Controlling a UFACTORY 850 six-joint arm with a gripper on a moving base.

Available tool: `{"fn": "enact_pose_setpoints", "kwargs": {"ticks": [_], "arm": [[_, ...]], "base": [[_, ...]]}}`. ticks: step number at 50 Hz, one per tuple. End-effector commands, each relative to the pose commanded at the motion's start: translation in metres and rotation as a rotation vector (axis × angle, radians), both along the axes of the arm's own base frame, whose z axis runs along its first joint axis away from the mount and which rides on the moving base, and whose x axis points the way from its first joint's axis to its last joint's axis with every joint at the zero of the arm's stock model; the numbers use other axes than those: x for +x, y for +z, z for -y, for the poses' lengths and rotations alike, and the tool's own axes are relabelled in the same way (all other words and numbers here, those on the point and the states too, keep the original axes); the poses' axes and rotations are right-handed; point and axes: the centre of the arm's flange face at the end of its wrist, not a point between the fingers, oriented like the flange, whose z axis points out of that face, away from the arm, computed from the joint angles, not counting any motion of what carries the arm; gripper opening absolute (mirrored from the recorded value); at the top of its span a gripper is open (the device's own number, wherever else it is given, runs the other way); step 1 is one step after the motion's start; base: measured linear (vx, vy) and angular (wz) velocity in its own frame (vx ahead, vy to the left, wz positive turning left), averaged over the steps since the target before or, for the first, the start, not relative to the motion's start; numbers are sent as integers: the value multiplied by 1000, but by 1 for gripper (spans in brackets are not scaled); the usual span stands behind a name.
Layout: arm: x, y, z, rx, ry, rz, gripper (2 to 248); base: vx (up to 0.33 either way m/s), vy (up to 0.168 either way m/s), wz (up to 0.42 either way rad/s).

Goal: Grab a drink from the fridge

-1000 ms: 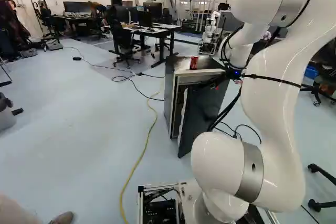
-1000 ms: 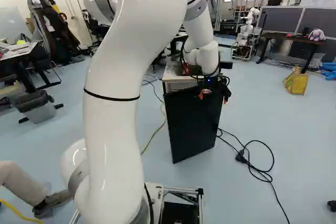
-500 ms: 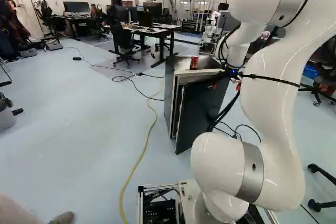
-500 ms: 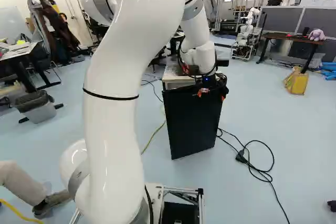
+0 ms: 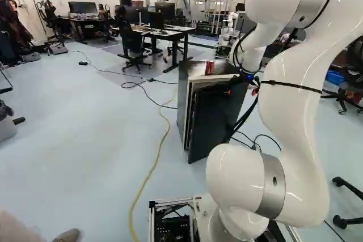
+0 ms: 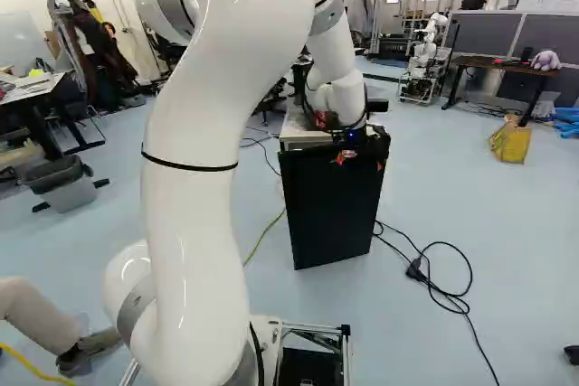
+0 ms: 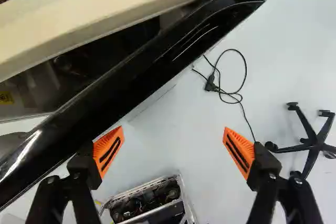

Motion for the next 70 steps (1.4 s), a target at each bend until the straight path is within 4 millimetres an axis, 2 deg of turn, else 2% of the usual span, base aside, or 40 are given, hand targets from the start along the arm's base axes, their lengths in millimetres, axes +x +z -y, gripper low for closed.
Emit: {"fn": "enact_pose_setpoints", "kwargs": {"ticks": [70], "arm": [[24,1,-41,-10,80,30,247]], "base": [[0,0,0]]}}
